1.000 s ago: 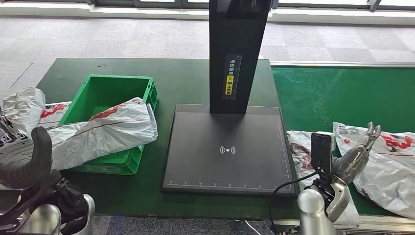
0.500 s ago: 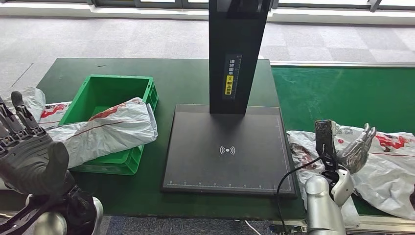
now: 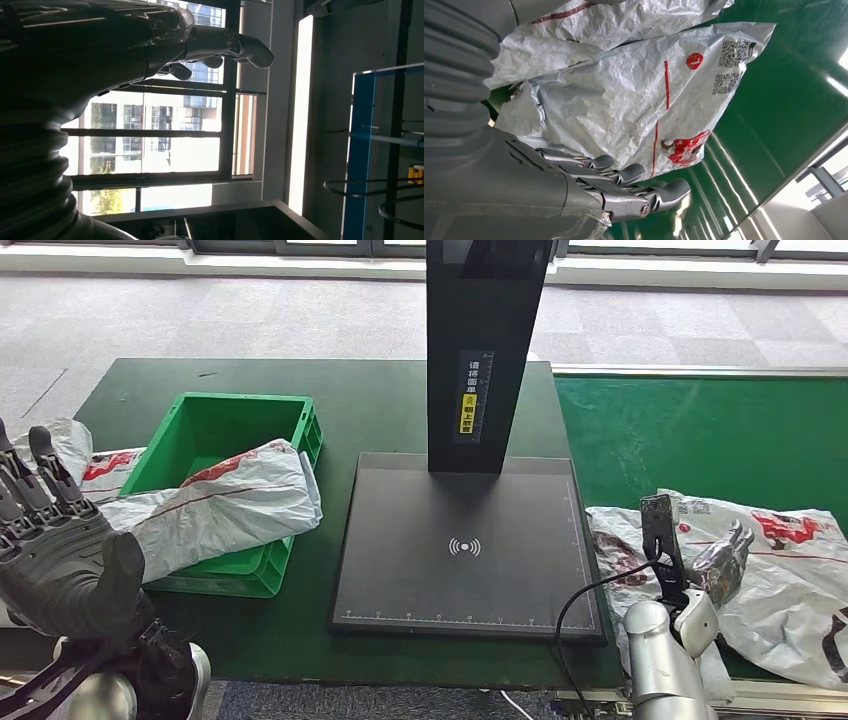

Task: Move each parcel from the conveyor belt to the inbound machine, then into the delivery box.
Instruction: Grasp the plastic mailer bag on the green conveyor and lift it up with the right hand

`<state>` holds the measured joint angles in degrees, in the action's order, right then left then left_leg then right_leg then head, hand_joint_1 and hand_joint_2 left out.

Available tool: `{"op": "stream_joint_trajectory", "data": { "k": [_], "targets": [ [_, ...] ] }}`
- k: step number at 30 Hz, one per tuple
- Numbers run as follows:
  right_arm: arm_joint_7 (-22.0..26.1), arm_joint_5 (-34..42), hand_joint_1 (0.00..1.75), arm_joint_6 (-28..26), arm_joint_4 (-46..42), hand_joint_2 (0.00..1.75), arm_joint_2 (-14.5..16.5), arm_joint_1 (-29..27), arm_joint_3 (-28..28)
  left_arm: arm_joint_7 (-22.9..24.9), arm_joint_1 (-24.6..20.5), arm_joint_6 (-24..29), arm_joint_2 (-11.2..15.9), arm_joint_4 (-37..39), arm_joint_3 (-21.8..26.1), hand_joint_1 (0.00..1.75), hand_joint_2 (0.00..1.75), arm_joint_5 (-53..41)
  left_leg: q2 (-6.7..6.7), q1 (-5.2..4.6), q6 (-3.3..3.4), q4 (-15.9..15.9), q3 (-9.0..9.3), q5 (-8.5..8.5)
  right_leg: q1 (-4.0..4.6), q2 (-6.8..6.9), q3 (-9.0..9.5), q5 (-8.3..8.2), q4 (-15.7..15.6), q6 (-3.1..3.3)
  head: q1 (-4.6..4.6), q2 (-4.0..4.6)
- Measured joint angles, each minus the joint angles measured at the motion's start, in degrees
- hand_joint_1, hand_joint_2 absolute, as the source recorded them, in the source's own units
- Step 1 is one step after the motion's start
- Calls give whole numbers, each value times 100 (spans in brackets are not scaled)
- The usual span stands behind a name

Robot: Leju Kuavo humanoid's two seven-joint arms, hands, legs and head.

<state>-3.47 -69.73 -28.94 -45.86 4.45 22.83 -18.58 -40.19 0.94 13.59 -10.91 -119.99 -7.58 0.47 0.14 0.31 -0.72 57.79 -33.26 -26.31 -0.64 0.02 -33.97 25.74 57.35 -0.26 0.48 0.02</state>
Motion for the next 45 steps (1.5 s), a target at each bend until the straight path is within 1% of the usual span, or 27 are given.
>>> {"op": "stream_joint_trajectory", "data": {
  "k": [5,11,14,19,25,26,29,30,39,42,45],
  "targets": [
    [-18,-41,0,368,261,175,-39,74,-2,0,1,0,20,0,0,0,175,-61,0,0,0,0,0,0,0,0,1,0,0,0,0,0],
    [-87,-115,0,646,634,175,-72,181,-2,-2,10,2,45,-3,0,0,175,-82,1,0,-1,0,0,1,0,1,2,-1,1,-1,0,0],
    [-104,-120,0,946,873,175,-107,254,-2,-2,10,1,49,-3,0,0,175,-93,0,0,-1,0,0,1,0,0,1,-1,1,-1,0,0],
    [132,10,0,1435,1293,175,-148,332,-24,0,9,-45,51,-2,0,0,175,-103,0,0,-1,0,0,1,0,0,0,-1,1,-1,0,0],
    [313,84,0,1657,1571,175,-178,345,-94,0,7,-114,51,0,0,0,175,-109,0,0,-1,0,0,1,0,-1,-1,0,1,0,0,0],
    [324,87,15,1673,1602,175,-185,346,-98,0,7,-119,51,0,0,0,175,-111,0,0,-1,0,0,0,0,-1,-1,0,1,0,0,0],
    [342,97,145,1711,1674,175,-200,349,-98,0,6,-125,51,0,0,0,175,-114,-1,0,-1,0,0,1,1,-2,-1,0,1,0,0,0],
    [346,104,175,1731,1698,175,-203,351,-98,0,5,-132,50,0,0,0,175,-114,-1,1,-1,0,0,1,1,-2,-1,0,1,0,0,0],
    [347,139,175,1751,1830,175,-230,432,-101,0,-12,-214,44,27,0,0,175,-115,-1,1,-1,0,3,1,0,-3,2,-1,1,-1,0,0],
    [355,151,175,1590,1840,175,-231,447,-102,0,-25,-235,43,54,0,0,175,-132,-1,0,-1,0,3,1,0,-2,3,-2,1,-2,0,0],
    [445,196,175,1192,1810,175,-219,429,-103,0,-29,-207,42,64,0,0,175,-173,3,0,-1,0,2,2,0,2,4,-3,1,-2,0,0]
  ]
}}
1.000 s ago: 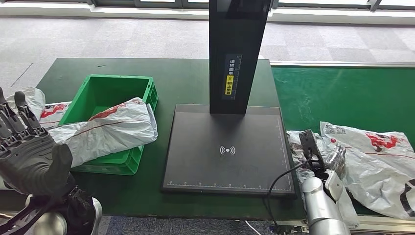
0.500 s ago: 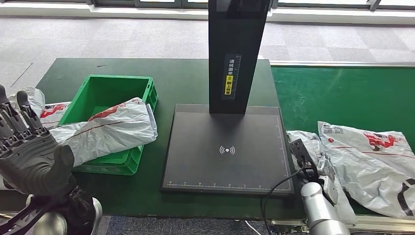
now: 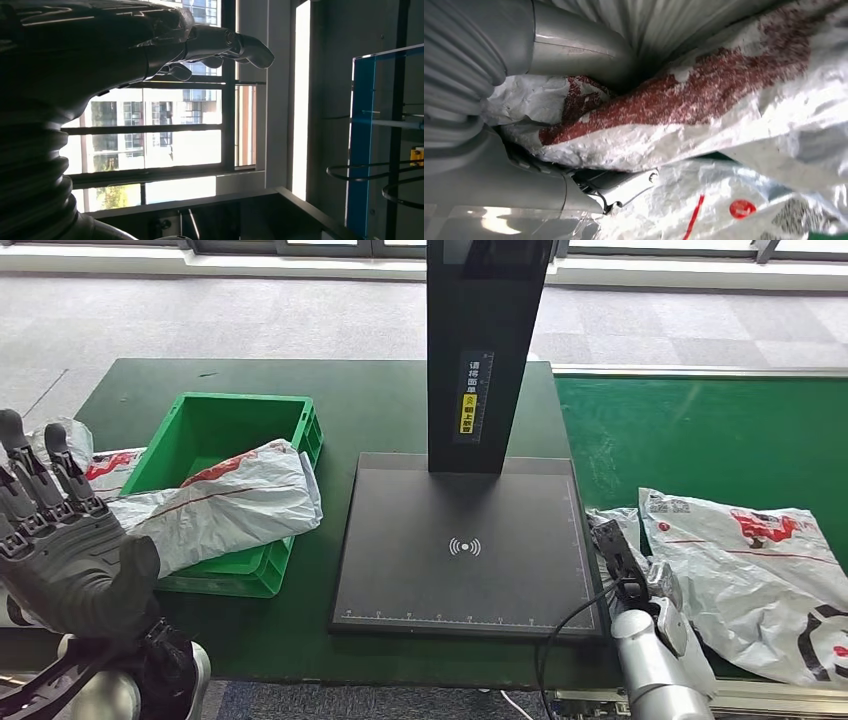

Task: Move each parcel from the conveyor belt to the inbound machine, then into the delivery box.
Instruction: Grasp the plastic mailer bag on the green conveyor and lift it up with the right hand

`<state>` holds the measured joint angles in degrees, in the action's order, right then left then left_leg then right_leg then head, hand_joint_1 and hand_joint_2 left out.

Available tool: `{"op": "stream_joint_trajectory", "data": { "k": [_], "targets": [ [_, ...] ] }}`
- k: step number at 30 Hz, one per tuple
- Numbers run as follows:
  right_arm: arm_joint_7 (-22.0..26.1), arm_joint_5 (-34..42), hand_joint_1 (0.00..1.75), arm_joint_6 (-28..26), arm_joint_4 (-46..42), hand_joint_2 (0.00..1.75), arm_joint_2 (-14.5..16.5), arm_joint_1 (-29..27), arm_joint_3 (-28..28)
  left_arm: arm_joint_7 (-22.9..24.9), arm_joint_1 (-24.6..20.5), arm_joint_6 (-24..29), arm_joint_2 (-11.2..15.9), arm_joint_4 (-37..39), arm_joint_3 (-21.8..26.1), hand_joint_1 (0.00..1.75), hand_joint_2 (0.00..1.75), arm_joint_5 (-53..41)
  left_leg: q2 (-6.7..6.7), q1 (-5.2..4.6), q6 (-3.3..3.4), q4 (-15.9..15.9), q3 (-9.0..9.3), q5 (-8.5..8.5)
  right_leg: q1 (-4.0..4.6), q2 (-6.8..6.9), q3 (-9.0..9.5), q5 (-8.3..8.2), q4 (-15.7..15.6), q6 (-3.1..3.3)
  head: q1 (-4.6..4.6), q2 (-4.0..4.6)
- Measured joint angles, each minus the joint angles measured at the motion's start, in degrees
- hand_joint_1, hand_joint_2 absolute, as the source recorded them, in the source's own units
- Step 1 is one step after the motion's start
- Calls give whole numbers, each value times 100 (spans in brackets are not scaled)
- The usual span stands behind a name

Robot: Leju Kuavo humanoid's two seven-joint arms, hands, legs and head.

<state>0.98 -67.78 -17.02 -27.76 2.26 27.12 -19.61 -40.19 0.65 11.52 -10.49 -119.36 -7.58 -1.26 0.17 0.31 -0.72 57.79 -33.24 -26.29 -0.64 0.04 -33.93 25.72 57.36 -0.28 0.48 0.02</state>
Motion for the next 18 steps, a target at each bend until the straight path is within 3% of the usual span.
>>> {"op": "stream_joint_trajectory", "data": {
  "k": [8,18],
  "targets": [
    [323,103,175,-836,-538,175,101,-155,-72,-1,16,110,0,-16,0,0,175,-14,5,0,0,0,-4,0,-1,4,-1,1,1,0,2,0],
    [850,455,175,-648,-3829,175,743,-1140,197,0,6,45,-3,-31,0,0,175,-26,3,1,-2,0,-3,-1,2,2,-6,5,2,5,1,0]
  ]
}}
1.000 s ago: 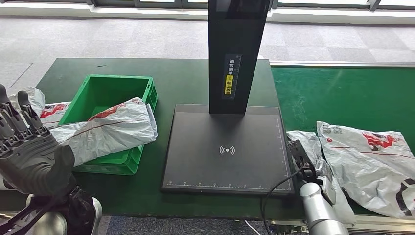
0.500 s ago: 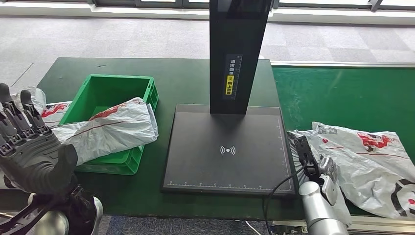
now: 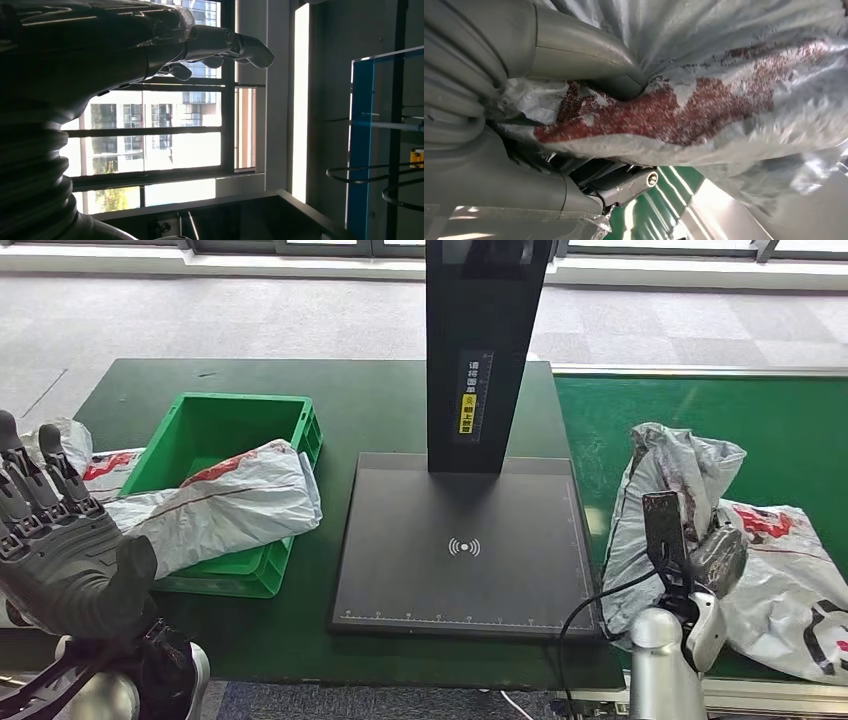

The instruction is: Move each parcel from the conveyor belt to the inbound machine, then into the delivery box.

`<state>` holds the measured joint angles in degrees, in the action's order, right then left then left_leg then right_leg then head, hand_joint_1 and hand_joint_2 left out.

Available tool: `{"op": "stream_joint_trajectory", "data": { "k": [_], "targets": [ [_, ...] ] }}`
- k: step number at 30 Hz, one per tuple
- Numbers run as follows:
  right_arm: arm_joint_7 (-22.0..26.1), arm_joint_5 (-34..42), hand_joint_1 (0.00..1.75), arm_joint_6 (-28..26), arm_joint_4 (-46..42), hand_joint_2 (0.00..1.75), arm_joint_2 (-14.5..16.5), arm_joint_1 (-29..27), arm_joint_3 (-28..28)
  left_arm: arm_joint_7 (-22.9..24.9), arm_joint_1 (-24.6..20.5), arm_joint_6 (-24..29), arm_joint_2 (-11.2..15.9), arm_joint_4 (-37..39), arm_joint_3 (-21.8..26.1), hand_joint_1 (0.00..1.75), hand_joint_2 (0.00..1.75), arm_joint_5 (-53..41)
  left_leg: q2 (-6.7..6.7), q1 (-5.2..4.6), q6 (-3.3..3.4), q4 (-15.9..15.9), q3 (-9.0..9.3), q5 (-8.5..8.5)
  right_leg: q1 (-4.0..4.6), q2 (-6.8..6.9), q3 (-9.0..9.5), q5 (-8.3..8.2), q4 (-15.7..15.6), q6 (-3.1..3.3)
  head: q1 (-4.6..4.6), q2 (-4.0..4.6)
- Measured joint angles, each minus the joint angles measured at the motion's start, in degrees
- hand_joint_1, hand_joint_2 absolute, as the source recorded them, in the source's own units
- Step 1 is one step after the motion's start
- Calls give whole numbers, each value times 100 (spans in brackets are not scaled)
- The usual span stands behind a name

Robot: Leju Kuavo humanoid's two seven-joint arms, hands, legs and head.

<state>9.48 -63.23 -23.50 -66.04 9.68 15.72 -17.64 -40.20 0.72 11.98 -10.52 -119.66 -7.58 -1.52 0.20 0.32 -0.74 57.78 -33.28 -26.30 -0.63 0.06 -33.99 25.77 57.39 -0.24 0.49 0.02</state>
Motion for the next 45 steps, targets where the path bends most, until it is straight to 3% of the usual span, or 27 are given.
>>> {"op": "stream_joint_trajectory", "data": {
  "k": [7,14,19,27,44,45],
  "targets": [
    [531,296,175,-40,-1529,175,257,-519,414,0,-38,-40,-3,23,0,0,175,14,-1,0,1,0,0,0,-1,2,3,0,0,0,1,0],
    [886,376,175,538,-2479,175,368,-754,1643,2,-241,-175,-15,150,-44,0,175,56,-10,1,-1,0,2,1,1,-7,0,-1,1,0,-1,0],
    [892,423,175,760,-2423,175,369,-576,2518,2,-402,-216,-40,299,-151,0,175,123,-9,2,-5,0,2,6,1,-5,2,-2,2,1,-1,0],
    [872,622,175,894,-1681,175,393,-241,3432,3,-578,-200,-57,517,-328,0,175,148,-5,2,-5,0,1,7,0,-4,2,-3,3,1,-1,0],
    [675,883,175,855,-616,175,399,58,3797,2,-613,16,-55,679,-549,0,175,211,-5,2,-5,0,0,6,0,-4,1,-3,2,1,-1,0],
    [654,901,131,828,-534,175,398,90,3799,2,-614,47,-52,681,-558,0,175,216,-5,2,-5,0,0,6,0,-4,1,-3,2,1,-1,0]
  ]
}}
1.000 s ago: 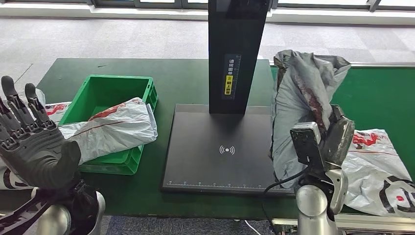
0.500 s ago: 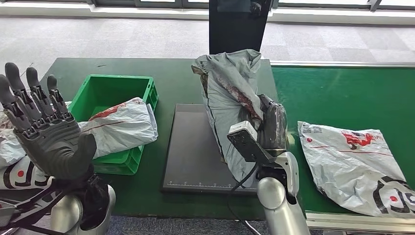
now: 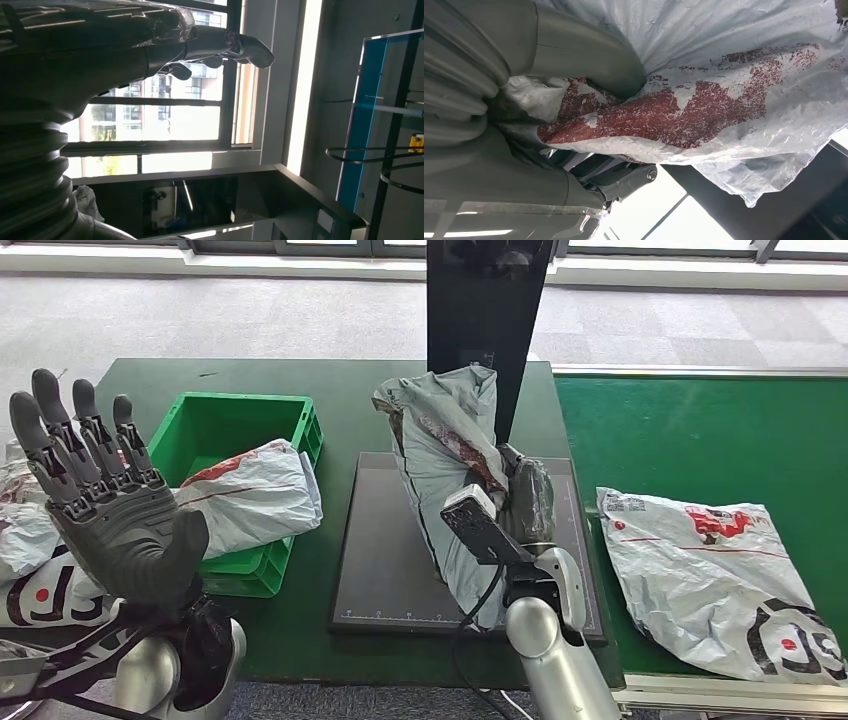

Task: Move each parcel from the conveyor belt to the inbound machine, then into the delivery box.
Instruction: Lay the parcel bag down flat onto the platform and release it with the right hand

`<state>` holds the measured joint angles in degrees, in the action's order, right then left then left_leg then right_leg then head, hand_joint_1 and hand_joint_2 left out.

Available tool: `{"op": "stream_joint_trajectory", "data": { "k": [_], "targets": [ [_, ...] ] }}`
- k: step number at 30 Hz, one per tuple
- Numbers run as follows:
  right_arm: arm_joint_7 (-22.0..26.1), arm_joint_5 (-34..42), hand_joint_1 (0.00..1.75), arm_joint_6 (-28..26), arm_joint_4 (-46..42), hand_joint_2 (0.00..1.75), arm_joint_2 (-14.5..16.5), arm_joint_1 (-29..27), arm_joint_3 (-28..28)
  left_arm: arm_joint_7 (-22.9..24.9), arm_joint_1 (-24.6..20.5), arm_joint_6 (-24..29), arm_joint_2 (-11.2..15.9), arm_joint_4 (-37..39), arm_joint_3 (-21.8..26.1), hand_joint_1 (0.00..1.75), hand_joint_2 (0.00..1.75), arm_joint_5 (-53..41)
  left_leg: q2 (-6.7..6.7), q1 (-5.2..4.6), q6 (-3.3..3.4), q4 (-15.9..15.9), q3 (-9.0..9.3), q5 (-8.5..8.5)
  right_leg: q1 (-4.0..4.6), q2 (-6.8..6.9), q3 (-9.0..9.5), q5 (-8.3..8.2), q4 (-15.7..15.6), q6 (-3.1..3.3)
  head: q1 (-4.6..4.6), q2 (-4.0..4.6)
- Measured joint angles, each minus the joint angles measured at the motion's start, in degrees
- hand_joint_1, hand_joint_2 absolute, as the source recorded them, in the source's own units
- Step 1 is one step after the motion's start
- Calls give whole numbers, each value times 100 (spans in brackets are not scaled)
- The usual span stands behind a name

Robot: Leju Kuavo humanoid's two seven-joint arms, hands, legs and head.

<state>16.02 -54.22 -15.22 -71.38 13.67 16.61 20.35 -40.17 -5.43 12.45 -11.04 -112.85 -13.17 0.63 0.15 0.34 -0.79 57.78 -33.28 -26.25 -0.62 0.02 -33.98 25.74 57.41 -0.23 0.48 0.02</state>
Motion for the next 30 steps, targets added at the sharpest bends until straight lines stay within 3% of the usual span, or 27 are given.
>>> {"op": "stream_joint_trajectory", "data": {
  "k": [3,8,17,21,30],
  "targets": [
    [-83,55,0,-176,366,175,-1,118,14,0,-1,138,17,0,-22,0,175,11,0,0,0,0,0,0,0,0,0,0,0,0,0,0],
    [-159,121,0,-489,953,175,-1,319,49,-2,-1,300,80,-2,-74,0,175,14,1,0,0,0,0,0,0,1,0,0,0,0,0,0],
    [-140,238,0,-500,1525,175,-1,525,91,-2,-17,390,158,21,-128,0,175,22,1,0,0,0,0,0,0,0,-1,0,0,0,0,0],
    [-76,298,0,-487,1668,0,-1,566,102,-2,-25,412,175,36,-155,0,175,38,0,0,0,0,0,0,0,0,0,0,0,0,0,0],
    [501,606,0,-1182,1469,0,-36,440,127,1,-118,518,188,266,-177,0,175,-6,1,-1,0,0,0,0,0,0,-7,0,-2,0,0,0]
  ]
}}
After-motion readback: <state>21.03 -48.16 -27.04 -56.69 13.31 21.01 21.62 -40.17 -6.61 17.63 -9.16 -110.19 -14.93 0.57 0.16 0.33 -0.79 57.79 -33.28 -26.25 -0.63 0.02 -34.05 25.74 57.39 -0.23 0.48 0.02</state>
